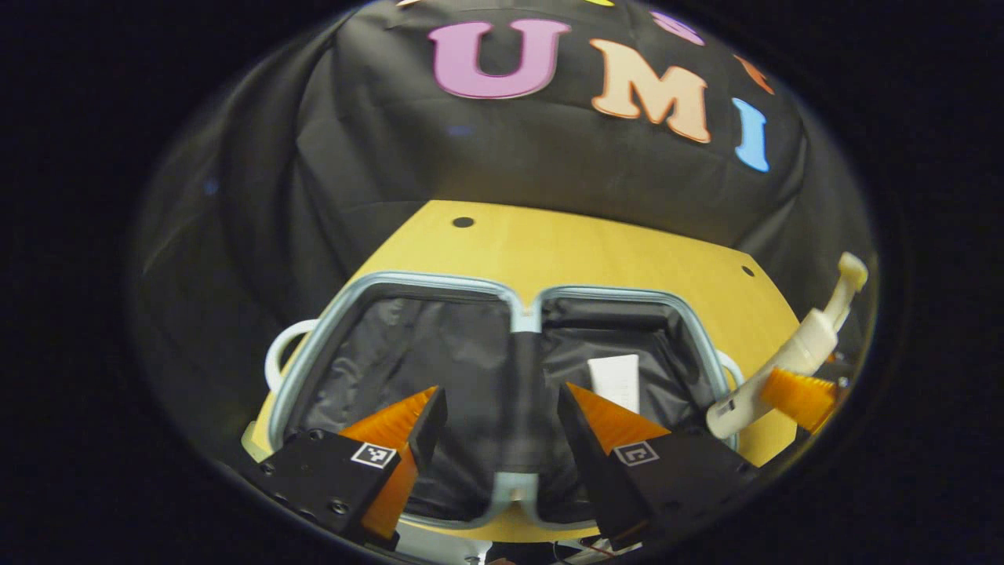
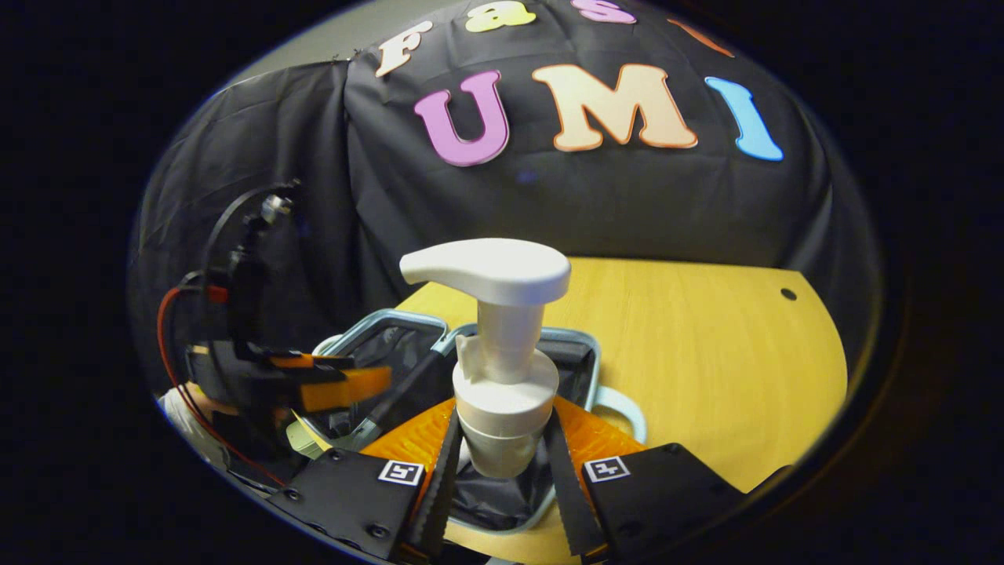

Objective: First open the suitcase, pack the skin care products into it, and then close the suitcase.

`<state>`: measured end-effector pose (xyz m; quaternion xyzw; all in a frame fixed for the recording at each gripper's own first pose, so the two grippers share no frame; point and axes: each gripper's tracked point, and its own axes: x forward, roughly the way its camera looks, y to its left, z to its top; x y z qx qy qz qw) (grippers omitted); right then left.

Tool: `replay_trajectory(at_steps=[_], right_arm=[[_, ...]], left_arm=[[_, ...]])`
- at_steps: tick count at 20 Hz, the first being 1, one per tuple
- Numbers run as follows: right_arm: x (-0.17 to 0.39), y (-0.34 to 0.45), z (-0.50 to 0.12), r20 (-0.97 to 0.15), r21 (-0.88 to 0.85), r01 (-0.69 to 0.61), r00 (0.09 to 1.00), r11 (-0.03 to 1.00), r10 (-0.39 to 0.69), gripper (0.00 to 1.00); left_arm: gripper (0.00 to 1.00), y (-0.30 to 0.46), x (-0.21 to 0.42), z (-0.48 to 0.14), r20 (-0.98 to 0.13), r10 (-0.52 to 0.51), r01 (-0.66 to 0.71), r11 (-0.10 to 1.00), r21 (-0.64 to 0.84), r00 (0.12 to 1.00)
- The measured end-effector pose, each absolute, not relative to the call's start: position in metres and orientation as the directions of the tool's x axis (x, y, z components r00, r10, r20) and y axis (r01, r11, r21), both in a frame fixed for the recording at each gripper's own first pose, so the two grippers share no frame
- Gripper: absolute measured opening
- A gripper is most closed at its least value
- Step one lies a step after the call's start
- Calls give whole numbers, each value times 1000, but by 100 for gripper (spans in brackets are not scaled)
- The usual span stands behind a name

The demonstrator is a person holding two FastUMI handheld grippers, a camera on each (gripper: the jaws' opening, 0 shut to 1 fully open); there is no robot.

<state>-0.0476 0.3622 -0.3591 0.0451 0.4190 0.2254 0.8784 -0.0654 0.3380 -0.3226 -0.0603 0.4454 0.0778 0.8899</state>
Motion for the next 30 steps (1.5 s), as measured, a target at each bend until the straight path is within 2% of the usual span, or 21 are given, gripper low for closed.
replay_trajectory(at_steps=[4, 5, 8, 11, 13, 15, 16, 18, 19, 21, 22, 24, 25, 26, 27, 28, 29, 30], right_arm=[[-66, 382, -410, -807, 262, -295, 455, 919, 376, 58], [-62, 384, -415, -807, 233, -286, 476, 929, 349, 57], [-67, 383, -435, -853, 144, -276, 452, 950, 260, 56], [-75, 384, -451, -875, 111, -244, 436, 963, 211, 60], [-74, 380, -457, -883, 73, -224, 439, 972, 168, 57], [-69, 376, -459, -881, 62, -204, 449, 977, 150, 60], [-65, 374, -457, -874, 60, -199, 462, 978, 148, 64], [-59, 376, -439, -856, 79, -186, 492, 979, 163, 81], [-57, 376, -432, -845, 87, -179, 507, 980, 168, 95], [-51, 374, -418, -828, 93, -164, 535, 982, 168, 91], [-48, 372, -412, -821, 95, -156, 546, 983, 166, 97], [-40, 369, -402, -807, 92, -141, 570, 986, 157, 97], [-36, 365, -397, -799, 86, -134, 582, 987, 149, 92], [-35, 360, -393, -792, 81, -127, 594, 989, 141, 97], [-35, 357, -389, -786, 78, -120, 603, 990, 135, 97], [-35, 354, -387, -783, 74, -115, 609, 991, 129, 92], [-35, 352, -387, -782, 69, -111, 611, 991, 122, 96], [-34, 350, -388, -783, 64, -108, 611, 992, 117, 96]], left_arm=[[84, 415, -88, -325, -809, 169, -282, 959, 4, 563], [84, 433, -95, -326, -813, 183, -305, 952, 7, 553], [86, 470, -110, -332, -821, 219, -364, 931, 15, 527], [87, 502, -114, -339, -824, 239, -386, 922, 26, 513], [87, 523, -113, -348, -827, 251, -404, 914, 32, 504], [87, 540, -110, -354, -831, 258, -423, 906, 31, 493], [87, 548, -109, -359, -833, 262, -427, 903, 34, 487], [87, 560, -106, -368, -840, 271, -428, 902, 52, 470], [87, 564, -103, -373, -846, 268, -429, 902, 52, 461], [88, 565, -94, -377, -849, 234, -430, 903, 9, 473], [87, 570, -90, -379, -853, 222, -430, 903, -3, 472], [89, 568, -84, -378, -860, 180, -440, 896, -57, 478], [89, 564, -82, -372, -857, 156, -445, 891, -92, 490], [87, 564, -79, -367, -851, 147, -447, 887, -111, 504], [86, 567, -73, -365, -839, 146, -442, 889, -121, 524], [85, 570, -71, -366, -835, 154, -441, 890, -116, 529], [84, 575, -69, -369, -839, 160, -441, 891, -104, 521], [85, 580, -70, -371, -848, 165, -451, 888, -94, 503]])
